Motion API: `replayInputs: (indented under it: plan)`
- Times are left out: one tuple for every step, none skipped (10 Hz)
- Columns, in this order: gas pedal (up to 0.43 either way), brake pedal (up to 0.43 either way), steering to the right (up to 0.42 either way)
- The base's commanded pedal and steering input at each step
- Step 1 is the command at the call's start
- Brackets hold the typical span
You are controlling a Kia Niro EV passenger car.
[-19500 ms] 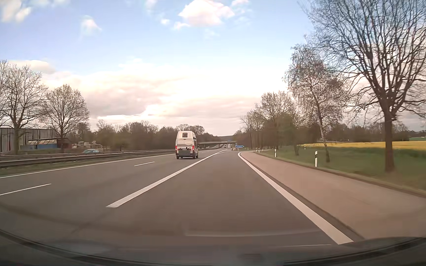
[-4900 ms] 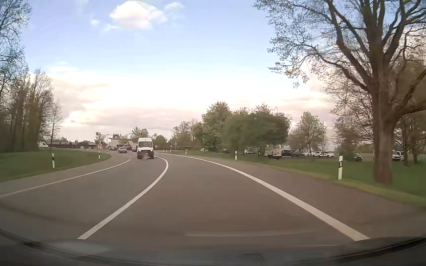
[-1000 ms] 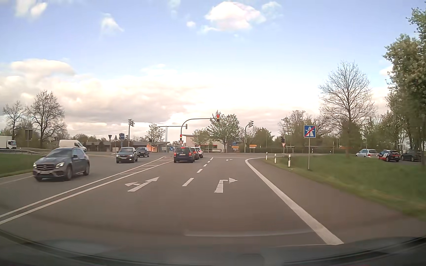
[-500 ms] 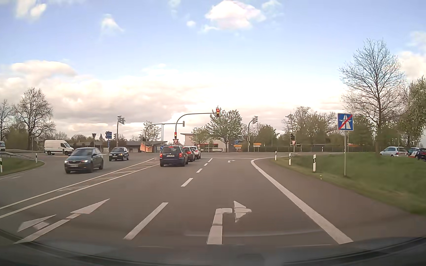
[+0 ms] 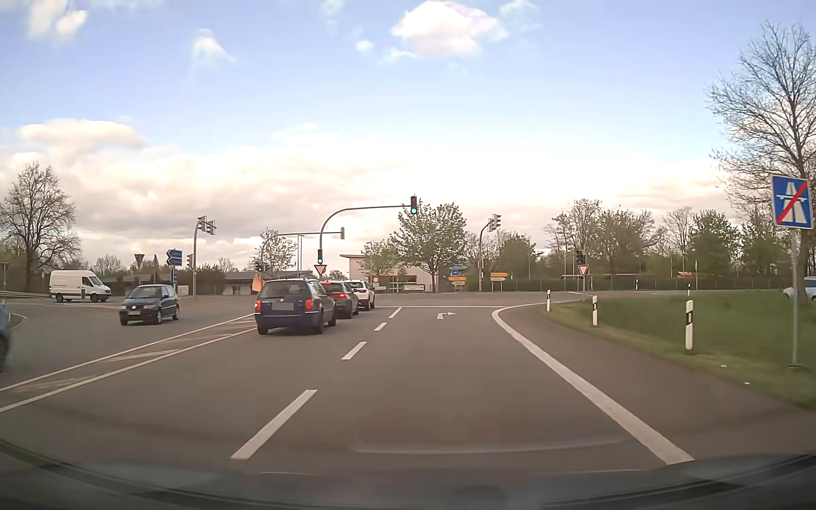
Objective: Follow the waypoints while adhering to traffic rules and regulations
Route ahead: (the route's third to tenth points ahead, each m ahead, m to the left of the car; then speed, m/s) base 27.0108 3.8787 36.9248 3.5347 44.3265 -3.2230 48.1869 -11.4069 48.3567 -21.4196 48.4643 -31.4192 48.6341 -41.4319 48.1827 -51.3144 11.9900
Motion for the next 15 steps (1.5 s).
replayInputs:
  plan:
    - [0.000,0.146,0.003]
    - [0.000,0.116,0.004]
    - [0.000,0.091,0.004]
    - [0.000,0.079,0.004]
    - [0.000,0.085,0.003]
    - [0.000,0.085,0.003]
    - [0.000,0.085,0.003]
    - [0.000,0.085,0.003]
    - [0.000,0.091,0.004]
    - [0.000,0.085,0.007]
    - [0.000,0.091,0.011]
    - [0.000,0.085,0.019]
    - [0.000,0.091,0.028]
    - [0.000,0.079,0.042]
    - [0.000,0.037,0.057]
